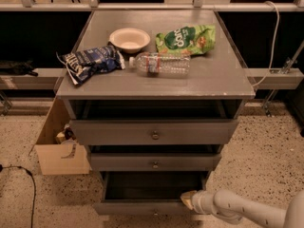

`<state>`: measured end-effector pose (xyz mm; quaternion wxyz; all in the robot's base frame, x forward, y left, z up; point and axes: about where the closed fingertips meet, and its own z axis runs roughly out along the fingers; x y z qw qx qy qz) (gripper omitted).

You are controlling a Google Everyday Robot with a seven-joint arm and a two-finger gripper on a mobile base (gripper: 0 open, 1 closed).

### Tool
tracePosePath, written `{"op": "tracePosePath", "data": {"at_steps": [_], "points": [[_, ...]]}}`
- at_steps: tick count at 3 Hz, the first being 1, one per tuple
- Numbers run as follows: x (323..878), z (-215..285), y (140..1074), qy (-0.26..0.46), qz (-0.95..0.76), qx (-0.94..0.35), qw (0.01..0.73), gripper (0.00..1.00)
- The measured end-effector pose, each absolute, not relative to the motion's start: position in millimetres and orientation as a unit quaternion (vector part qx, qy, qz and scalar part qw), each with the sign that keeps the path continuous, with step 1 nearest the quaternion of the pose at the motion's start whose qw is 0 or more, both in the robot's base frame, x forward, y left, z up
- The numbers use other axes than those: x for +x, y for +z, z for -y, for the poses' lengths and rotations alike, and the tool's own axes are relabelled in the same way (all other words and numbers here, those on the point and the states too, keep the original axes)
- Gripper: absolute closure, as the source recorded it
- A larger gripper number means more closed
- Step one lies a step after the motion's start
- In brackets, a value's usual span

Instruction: Open bottom drawer

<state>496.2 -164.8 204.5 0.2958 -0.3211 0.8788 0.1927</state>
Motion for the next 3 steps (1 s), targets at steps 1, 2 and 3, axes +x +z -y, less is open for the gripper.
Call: {"op": "tracePosePath", "data": {"at_steps": [1, 2, 3], "points": [[511.9, 162.0, 203.9, 0.173, -0.878, -0.325, 0.305, 1.00], [534.4, 156.6, 197.9, 0.149, -0.878, -0.332, 0.311, 1.00], [534.4, 156.6, 197.9, 0.149, -0.878, -0.332, 0.311, 1.00]]}}
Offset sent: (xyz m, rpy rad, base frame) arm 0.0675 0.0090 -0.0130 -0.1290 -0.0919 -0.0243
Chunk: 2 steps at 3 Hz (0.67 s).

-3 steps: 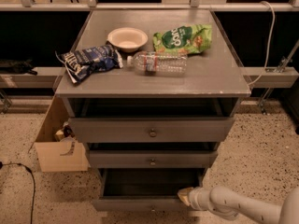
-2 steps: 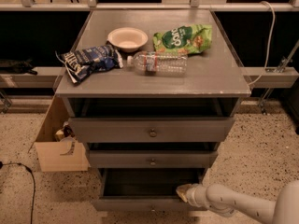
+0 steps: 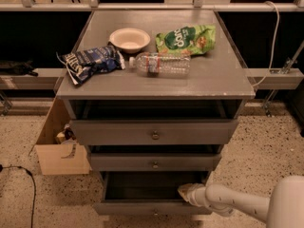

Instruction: Open bottom drawer

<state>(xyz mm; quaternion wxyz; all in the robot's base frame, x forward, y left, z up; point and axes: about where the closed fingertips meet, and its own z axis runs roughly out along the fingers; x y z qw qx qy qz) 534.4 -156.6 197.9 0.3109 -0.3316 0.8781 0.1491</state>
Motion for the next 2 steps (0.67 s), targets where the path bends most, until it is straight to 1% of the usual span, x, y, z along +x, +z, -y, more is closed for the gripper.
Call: {"op": "tracePosePath", "data": {"at_steps": [1, 2], "points": [[535.3, 154.4, 149.4, 0.133, -0.892, -0.336, 0.271, 1.00], [535.1, 154.0, 148.3, 0.133, -0.892, -0.337, 0.269, 1.00]]}}
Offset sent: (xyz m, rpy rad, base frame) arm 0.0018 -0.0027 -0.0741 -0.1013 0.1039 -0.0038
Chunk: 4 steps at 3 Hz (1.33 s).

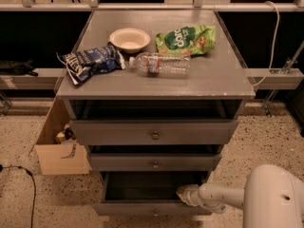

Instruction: Open bottom drawer

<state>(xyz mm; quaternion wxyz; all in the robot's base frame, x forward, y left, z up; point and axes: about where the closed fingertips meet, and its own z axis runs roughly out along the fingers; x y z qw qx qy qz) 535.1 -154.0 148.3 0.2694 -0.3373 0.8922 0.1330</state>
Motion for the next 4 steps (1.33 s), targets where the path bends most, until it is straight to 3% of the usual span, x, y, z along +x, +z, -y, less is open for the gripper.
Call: {"op": "tracePosePath", "data": {"at_steps": [4], "points": [[509.2, 162.2, 129.9, 0.148, -0.906, -0.326, 0.225, 1.00]]}}
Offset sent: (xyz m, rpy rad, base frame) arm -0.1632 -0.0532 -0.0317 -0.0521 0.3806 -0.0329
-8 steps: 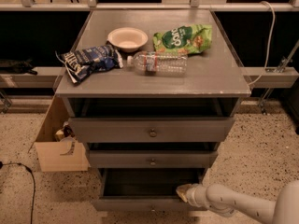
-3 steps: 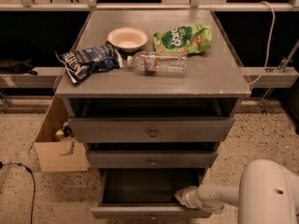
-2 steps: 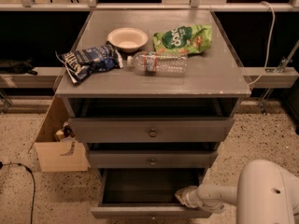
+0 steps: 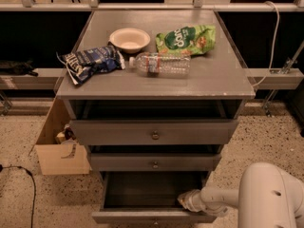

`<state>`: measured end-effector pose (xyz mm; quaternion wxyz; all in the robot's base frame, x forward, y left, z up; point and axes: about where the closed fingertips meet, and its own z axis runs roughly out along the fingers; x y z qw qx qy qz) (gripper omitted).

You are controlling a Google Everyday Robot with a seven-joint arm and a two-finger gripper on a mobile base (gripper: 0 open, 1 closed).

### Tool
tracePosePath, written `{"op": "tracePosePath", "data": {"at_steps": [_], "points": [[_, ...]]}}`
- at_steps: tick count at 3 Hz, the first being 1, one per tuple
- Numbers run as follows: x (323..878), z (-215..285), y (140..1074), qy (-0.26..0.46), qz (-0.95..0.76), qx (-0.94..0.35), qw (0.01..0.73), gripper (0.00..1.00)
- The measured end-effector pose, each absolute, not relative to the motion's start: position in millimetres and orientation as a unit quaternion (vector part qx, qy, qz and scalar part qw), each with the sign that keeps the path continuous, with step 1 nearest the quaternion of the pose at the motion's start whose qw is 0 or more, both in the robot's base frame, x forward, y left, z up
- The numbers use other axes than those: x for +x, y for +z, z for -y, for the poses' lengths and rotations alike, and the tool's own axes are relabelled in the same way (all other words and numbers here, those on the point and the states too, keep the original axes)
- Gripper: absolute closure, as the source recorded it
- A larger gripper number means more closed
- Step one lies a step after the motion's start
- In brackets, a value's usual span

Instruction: Open bottom drawer

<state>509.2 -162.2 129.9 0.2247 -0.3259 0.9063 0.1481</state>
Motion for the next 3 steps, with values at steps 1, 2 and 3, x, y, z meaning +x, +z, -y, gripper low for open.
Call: {"op": "tracePosePath", "data": {"at_steps": [1, 2, 3], "points": [[513.0, 165.1, 134.6, 0.146, -0.906, -0.325, 0.227, 1.00], [527.2, 192.3, 176.4, 0.132, -0.905, -0.317, 0.251, 1.00], [527.8, 203.2, 194.8, 0.174, -0.890, -0.318, 0.277, 1.00]]}}
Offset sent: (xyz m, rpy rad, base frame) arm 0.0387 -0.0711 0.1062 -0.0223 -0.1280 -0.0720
